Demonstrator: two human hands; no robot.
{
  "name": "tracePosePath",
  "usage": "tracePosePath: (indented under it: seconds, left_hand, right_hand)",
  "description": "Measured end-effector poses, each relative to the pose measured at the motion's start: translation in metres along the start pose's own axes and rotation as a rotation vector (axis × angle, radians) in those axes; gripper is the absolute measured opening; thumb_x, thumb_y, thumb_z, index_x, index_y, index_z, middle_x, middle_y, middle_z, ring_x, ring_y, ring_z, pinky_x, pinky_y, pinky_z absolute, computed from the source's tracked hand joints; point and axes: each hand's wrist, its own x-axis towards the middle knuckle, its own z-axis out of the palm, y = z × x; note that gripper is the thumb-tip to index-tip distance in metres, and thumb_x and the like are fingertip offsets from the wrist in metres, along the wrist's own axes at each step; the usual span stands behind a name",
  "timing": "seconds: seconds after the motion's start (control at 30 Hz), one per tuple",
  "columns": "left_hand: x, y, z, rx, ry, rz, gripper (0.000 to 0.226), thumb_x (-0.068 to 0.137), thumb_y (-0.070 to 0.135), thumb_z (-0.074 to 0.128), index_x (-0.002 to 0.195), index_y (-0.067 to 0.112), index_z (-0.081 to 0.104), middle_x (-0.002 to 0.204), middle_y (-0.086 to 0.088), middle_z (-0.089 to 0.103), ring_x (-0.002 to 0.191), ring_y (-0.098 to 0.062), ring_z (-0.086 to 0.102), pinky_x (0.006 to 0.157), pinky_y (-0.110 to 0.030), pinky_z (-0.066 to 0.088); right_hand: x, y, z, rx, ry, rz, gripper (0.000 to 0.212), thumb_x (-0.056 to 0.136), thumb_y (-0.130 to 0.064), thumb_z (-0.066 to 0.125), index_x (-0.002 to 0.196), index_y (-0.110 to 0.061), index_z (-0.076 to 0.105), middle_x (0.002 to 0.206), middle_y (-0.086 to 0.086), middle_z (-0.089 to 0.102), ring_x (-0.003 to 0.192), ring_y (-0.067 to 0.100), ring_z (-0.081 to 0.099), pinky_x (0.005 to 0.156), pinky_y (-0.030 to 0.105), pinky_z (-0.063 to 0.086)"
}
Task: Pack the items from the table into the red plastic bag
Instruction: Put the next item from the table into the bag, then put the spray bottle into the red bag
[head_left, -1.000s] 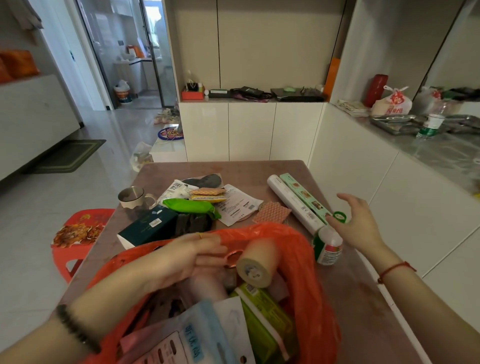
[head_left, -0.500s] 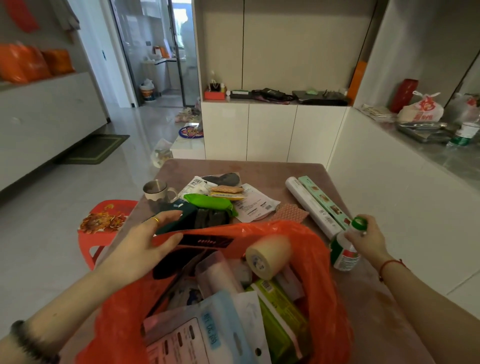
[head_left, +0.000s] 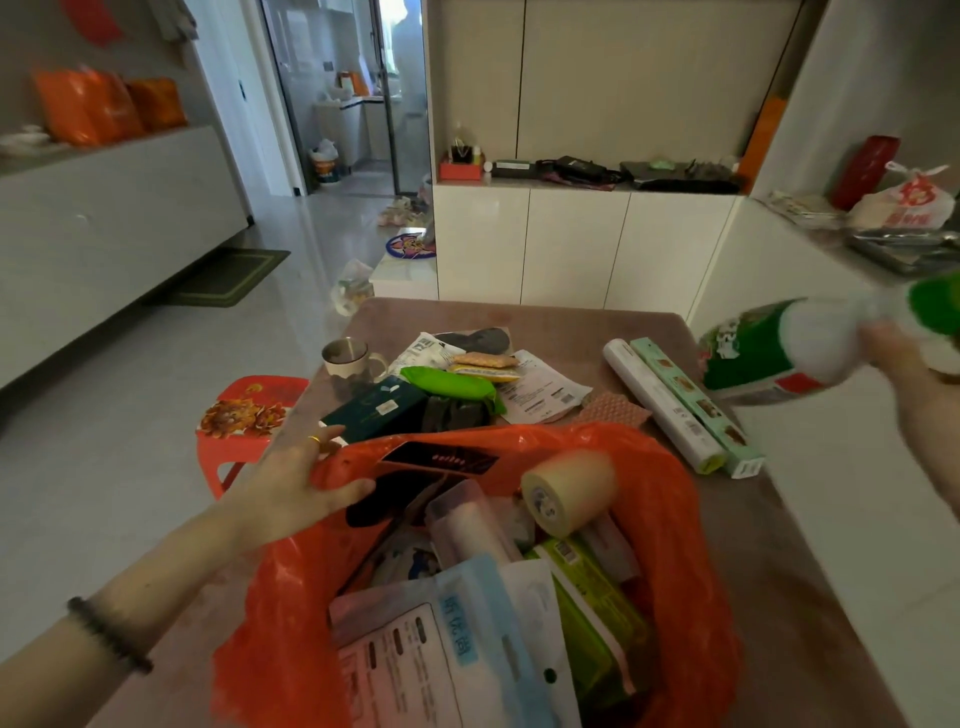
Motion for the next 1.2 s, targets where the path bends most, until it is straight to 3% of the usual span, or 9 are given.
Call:
tracePosePath:
  seconds: [0.07,0.23,0.4,0.57,0.7,0.83,1.0,1.13,1.2]
  left_hand:
    - [0.001,-0.001,-0.001,0.032,-0.001,-0.044,0.063,0.083,0.038,0.062,0.136,0.016,0.036,0.123,-0.004,0.059,0.094,-0.011,0.051,0.088,-0.025,0.043]
    - [-0.002,-0.007,-0.001,0.098,-0.002,-0.073,0.029,0.091,0.026,0.053,0.107,0.004,0.063,0.094,-0.004,0.060,0.079,-0.017,0.054,0.062,-0.018,0.042]
    - [-0.010,-0.012,-0.005,0.030,0.084,-0.034,0.027,0.094,0.020,0.046,0.099,0.003,0.067,0.092,-0.013,0.068,0.073,-0.021,0.060,0.064,-0.024,0.046]
    - [-0.018,-0.008,-0.006,-0.022,0.142,0.002,0.025,0.094,0.023,0.047,0.103,0.008,0.065,0.088,-0.003,0.061,0.069,-0.006,0.052,0.059,-0.012,0.037]
    - [-0.022,-0.002,-0.008,-0.084,0.148,0.020,0.020,0.094,0.024,0.047,0.091,0.013,0.064,0.080,-0.001,0.061,0.070,-0.007,0.054,0.061,-0.013,0.040]
    - [-0.024,0.006,-0.009,-0.158,0.162,0.021,0.026,0.093,0.023,0.050,0.068,0.019,0.055,0.069,-0.001,0.060,0.062,-0.012,0.055,0.057,-0.017,0.042]
    - [-0.028,0.013,-0.008,-0.193,0.194,0.020,0.034,0.092,0.019,0.052,0.059,0.017,0.049,0.059,0.002,0.052,0.055,-0.009,0.049,0.050,-0.010,0.042]
    - [-0.028,0.012,-0.009,-0.261,0.180,0.002,0.029,0.092,0.020,0.050,0.063,0.022,0.051,0.063,0.006,0.056,0.058,-0.007,0.053,0.050,-0.013,0.036]
    - [-0.027,0.011,-0.010,-0.295,0.173,-0.001,0.027,0.093,0.020,0.050,0.066,0.022,0.053,0.065,0.005,0.058,0.060,-0.008,0.056,0.052,-0.015,0.038]
  right_hand:
    - [0.001,-0.023,-0.017,0.055,-0.059,-0.029,0.046,0.078,-0.041,0.071,0.119,-0.029,0.054,0.114,-0.005,0.063,0.101,0.006,0.063,0.083,0.036,0.056]
    - [-0.083,-0.105,0.022,0.496,-0.457,0.002,0.058,0.055,-0.054,0.078,0.100,-0.026,0.056,0.089,-0.017,0.070,0.083,0.001,0.068,0.064,0.018,0.057]
    - [-0.167,-0.094,0.081,0.260,-0.576,-0.248,0.040,0.070,-0.011,0.073,0.096,-0.031,0.051,0.097,-0.034,0.057,0.094,-0.012,0.056,0.073,0.005,0.048]
    - [-0.190,-0.060,0.112,-0.022,-0.507,-0.726,0.030,0.078,-0.014,0.059,0.107,-0.016,0.051,0.099,0.004,0.068,0.099,0.012,0.055,0.101,0.037,0.041]
    - [-0.194,-0.049,0.115,-0.240,-0.551,-1.013,0.038,0.072,-0.019,0.070,0.105,-0.021,0.053,0.095,-0.001,0.069,0.095,0.009,0.054,0.098,0.045,0.042]
    - [-0.209,-0.038,0.122,-0.351,-0.754,-0.942,0.055,0.059,-0.021,0.078,0.106,-0.026,0.050,0.084,-0.007,0.065,0.074,0.010,0.062,0.076,0.030,0.056]
    - [-0.212,-0.031,0.137,-0.453,-0.770,-0.819,0.050,0.054,-0.021,0.081,0.097,-0.028,0.057,0.076,-0.007,0.061,0.063,0.010,0.060,0.059,0.023,0.051]
    - [-0.199,-0.032,0.147,-0.587,-0.788,-0.673,0.053,0.049,-0.021,0.085,0.099,-0.025,0.067,0.081,-0.005,0.063,0.068,0.012,0.064,0.058,0.025,0.051]
    - [-0.188,-0.039,0.153,-0.598,-0.892,-0.601,0.051,0.070,-0.021,0.076,0.119,-0.022,0.060,0.104,0.003,0.062,0.092,0.022,0.063,0.075,0.036,0.050]
